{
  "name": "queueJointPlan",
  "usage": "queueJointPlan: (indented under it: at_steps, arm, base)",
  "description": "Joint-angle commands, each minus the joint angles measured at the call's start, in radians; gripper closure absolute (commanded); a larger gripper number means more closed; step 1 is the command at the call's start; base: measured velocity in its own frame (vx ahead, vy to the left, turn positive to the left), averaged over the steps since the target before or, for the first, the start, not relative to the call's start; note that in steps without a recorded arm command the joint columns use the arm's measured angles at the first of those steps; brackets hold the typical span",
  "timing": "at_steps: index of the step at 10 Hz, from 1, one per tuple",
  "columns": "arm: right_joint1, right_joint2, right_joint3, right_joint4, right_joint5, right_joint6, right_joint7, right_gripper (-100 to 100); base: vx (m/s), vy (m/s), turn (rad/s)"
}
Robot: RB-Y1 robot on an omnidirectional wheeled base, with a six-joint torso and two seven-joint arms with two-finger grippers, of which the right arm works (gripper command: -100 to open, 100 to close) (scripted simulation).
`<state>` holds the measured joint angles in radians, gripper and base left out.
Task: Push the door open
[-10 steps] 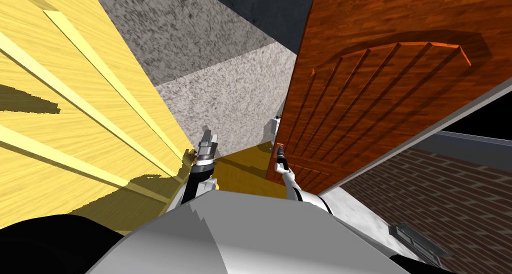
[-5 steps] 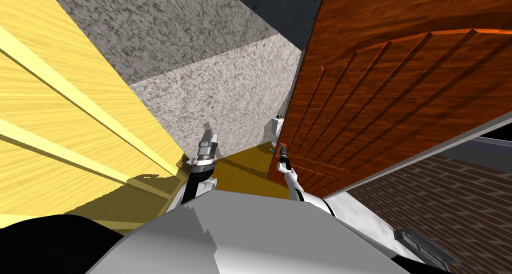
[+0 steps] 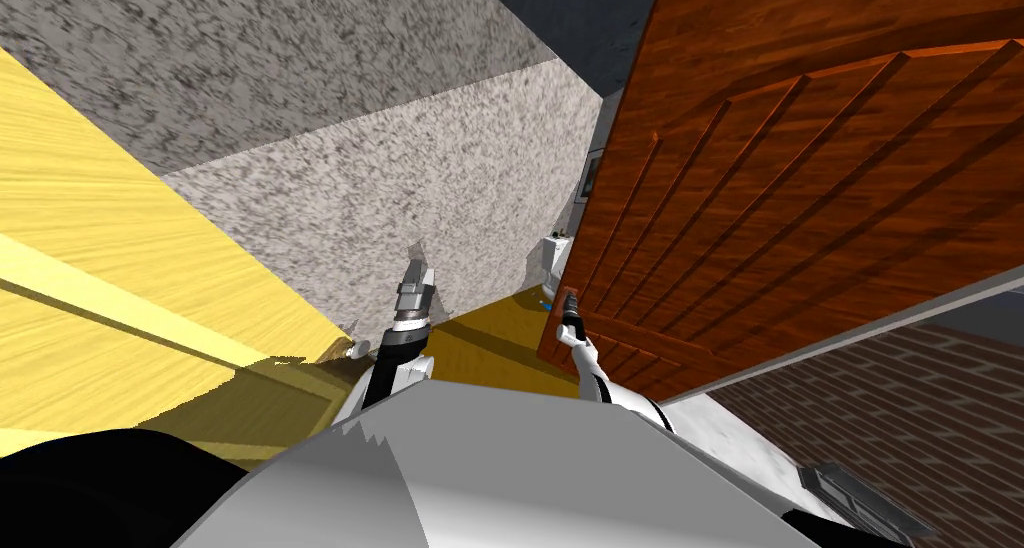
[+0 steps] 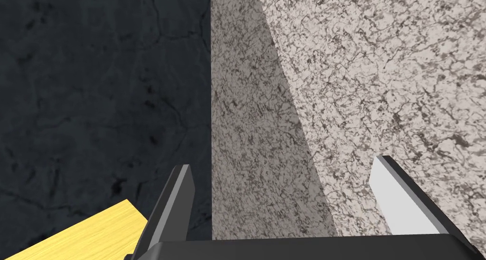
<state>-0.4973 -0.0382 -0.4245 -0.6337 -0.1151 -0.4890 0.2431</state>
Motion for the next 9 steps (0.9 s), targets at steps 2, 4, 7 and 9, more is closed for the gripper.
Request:
queueJointPlan:
  at_steps: [2,4,7,9]
  arm:
    - [0.001,0.010,-0.033,-0.014,-0.012,0.001,0.014,100]
    - [-0.005,-0.008,-0.041,0.008,-0.015,-0.009,0.016,100]
    - [-0.003,-0.024,-0.074,0.005,-0.026,-0.010,0.030,100]
    - [-0.001,-0.033,-0.100,0.002,-0.035,-0.011,0.041,100]
  base:
    - [0.184,0.068,-0.074]
    - [0.098,0.030,-0.018]
    - [0.200,0.061,-0.056]
    - [0.196,0.060,-0.050]
